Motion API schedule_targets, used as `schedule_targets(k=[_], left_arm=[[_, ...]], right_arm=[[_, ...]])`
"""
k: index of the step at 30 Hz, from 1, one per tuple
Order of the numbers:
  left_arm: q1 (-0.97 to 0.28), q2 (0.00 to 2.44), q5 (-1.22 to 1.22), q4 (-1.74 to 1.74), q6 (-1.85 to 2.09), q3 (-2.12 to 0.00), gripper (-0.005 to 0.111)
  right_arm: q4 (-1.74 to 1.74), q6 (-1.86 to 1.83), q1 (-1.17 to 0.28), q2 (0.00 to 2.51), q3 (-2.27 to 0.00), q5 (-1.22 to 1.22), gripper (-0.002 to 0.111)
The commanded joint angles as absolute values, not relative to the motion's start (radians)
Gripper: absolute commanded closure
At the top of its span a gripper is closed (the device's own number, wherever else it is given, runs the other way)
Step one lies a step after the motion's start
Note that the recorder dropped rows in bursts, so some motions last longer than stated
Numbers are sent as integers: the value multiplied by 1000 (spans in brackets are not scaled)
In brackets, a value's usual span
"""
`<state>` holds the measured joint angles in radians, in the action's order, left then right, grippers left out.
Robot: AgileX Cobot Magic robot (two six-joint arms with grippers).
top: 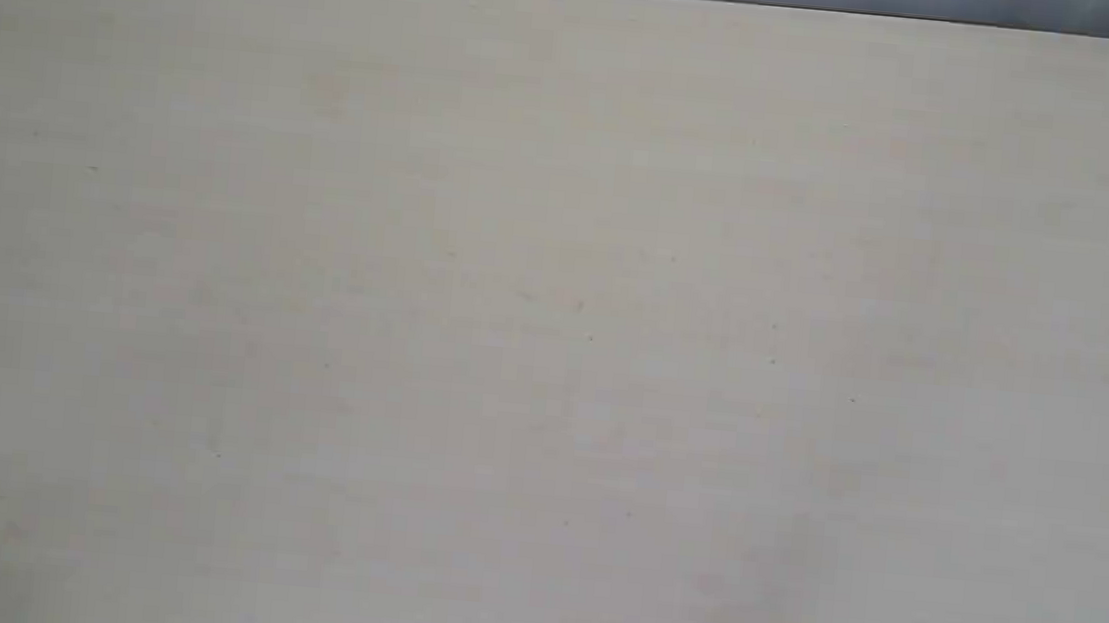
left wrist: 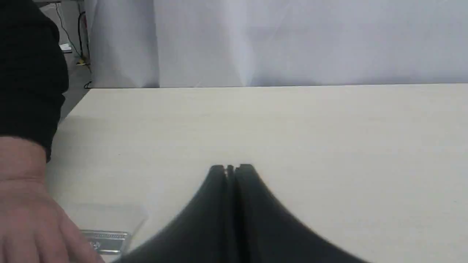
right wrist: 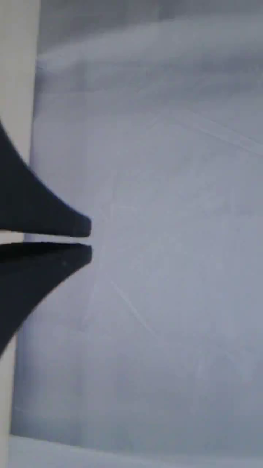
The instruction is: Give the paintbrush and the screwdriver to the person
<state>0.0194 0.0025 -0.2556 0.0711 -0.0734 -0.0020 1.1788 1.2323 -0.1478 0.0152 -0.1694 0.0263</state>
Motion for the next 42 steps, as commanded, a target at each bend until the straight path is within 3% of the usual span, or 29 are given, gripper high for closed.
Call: schedule_targets(k=[1,6,22,31,42], left_arm=[[11,0,-249,69,-75,0,107],[11,0,-249,69,-75,0,107],[11,0,-252,67,-75,0,107],[11,0,-250,67,-75,0,107],[11,0,-250,70,-75,0,107]], right_arm=[[1183,1231,37,0,-133,-185,104],[1197,1245,193,0,-31,-326,104],[1154,1281,202,0,0,-281,104],[407,416,202,0,0,-54,104],[365,243,195,0,0,114,104]])
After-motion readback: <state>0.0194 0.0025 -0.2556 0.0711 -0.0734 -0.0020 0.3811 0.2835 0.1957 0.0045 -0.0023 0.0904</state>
